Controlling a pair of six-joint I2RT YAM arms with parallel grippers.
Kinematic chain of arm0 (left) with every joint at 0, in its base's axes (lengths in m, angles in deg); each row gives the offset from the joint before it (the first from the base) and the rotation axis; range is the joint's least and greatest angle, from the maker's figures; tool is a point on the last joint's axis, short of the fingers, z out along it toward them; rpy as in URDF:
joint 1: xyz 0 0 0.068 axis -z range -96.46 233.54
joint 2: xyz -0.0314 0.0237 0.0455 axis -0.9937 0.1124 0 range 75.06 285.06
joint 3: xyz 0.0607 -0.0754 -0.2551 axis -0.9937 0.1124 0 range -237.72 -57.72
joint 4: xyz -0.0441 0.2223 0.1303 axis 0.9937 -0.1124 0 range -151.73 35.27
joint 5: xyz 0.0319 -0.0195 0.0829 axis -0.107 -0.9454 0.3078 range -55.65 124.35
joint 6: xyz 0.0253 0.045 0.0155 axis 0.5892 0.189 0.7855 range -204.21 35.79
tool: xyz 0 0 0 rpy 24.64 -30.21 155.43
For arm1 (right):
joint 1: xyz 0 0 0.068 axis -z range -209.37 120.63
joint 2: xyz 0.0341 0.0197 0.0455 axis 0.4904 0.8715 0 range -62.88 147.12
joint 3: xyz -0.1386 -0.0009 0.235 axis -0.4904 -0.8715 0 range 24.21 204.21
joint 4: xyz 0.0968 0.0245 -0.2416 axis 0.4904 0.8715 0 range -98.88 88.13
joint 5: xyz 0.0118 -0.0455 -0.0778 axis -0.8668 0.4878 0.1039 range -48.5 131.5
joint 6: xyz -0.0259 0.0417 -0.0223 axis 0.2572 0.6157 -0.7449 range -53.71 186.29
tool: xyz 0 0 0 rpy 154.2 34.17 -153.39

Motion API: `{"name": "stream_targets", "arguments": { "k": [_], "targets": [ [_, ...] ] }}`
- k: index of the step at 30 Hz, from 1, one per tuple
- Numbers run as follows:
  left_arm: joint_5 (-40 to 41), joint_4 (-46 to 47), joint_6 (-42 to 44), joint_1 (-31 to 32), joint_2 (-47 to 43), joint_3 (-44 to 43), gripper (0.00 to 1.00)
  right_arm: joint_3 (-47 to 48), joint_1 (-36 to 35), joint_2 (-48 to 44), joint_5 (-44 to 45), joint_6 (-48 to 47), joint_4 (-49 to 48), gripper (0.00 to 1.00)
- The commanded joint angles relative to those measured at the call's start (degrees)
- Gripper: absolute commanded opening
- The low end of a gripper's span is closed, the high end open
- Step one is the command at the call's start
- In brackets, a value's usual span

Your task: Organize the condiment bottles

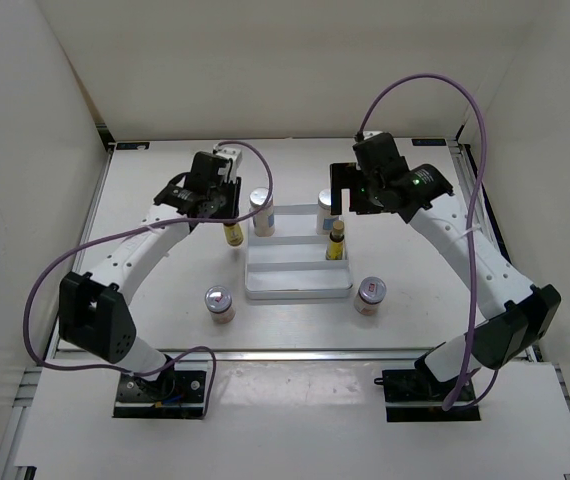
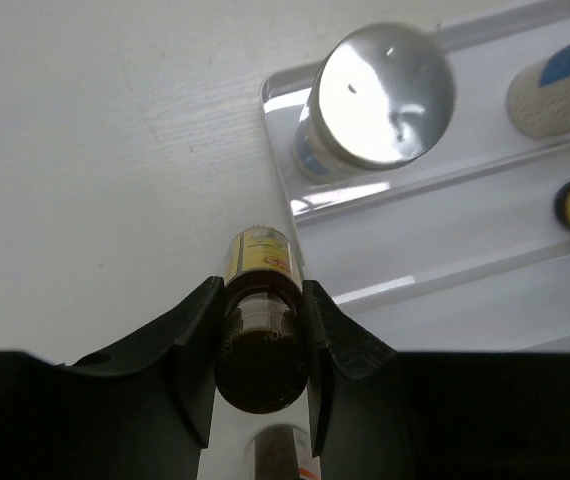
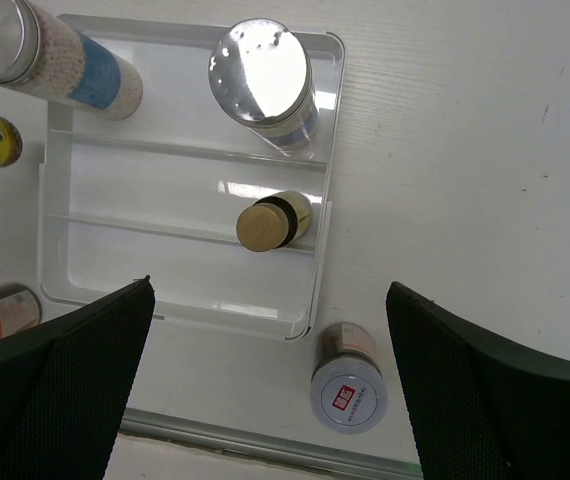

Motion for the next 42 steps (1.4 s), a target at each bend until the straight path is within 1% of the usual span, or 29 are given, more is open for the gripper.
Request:
{"name": "stream_targets", "arguments": {
  "k": [1,5,8,10,13,20,24,25,26,28,29,32,33,34,35,36,40,42],
  "targets": [
    [0.1,-0.2,0.7,1.3,-3.6,-6.0,0.11,0.0,0.1,-2.5,1.3,-0.3,-0.1,1.0],
    [-4.1,-0.2,1.9,3.0,-4.2,-7.9,0.11,0.0,0.1,-3.0,1.3,-0.3,0.4,1.0],
    [-4.8,-0.2,2.4,3.7,-3.6,-7.9,0.11,0.0,0.1,-3.0,1.3,-0.3,0.4,1.0],
    [-6.3,-0.2,3.0,4.2,-2.9,-6.7,0.11,-0.5,0.7,-3.5,1.3,-0.3,0.9,1.0],
    [-8.0,2.3,3.0,4.7,-1.7,-5.2,0.11,-0.5,1.2,-3.5,1.3,-0.3,0.9,1.0],
    [-9.0,5.0,3.0,5.3,1.5,-2.9,0.11,-0.5,1.7,-4.1,1.3,-0.3,0.9,1.0],
    [-9.5,5.0,3.0,5.3,3.6,-2.9,0.23,-1.0,1.7,-4.1,1.3,-0.3,1.4,1.0],
    [-9.5,5.0,3.0,5.3,4.3,-2.3,0.3,-1.0,1.7,-4.1,1.3,-0.3,1.4,1.0],
    [-9.5,5.0,3.0,5.3,4.3,-2.3,0.4,-1.0,1.7,-4.1,1.3,-0.3,1.4,1.0],
    [-10.2,5.0,3.0,5.3,4.8,-2.3,0.45,-1.6,1.7,-4.6,1.3,-0.3,1.4,1.0],
    [-10.2,5.0,3.0,5.3,5.3,-2.3,0.52,-1.7,1.7,-4.6,1.3,-0.3,1.4,1.0],
    [-10.2,5.0,3.0,5.3,5.8,-2.3,0.65,-2.7,1.7,-5.1,1.9,0.8,2.0,1.0],
    [-10.2,5.0,3.0,5.8,5.9,-2.3,0.73,-3.5,1.7,-5.1,1.9,1.3,2.0,1.0],
    [-10.2,5.0,3.0,5.8,5.9,-2.3,0.77,-4.0,2.2,-5.1,1.9,1.9,2.7,1.0],
    [-9.6,5.0,3.0,5.8,5.9,-2.3,0.84,-4.5,2.2,-5.1,1.3,2.9,3.4,1.0],
    [-9.6,5.0,3.0,6.4,5.2,-2.3,1.0,-4.6,2.2,-5.1,1.3,3.7,4.0,1.0],
    [-7.6,4.2,2.5,6.4,3.2,-3.8,1.0,-8.4,2.8,-6.6,0.8,7.8,6.3,1.0],
    [-6.8,4.2,2.4,6.9,0.2,-5.2,1.0,-11.5,3.9,-7.9,-0.1,9.9,6.9,1.0]
  ]
}}
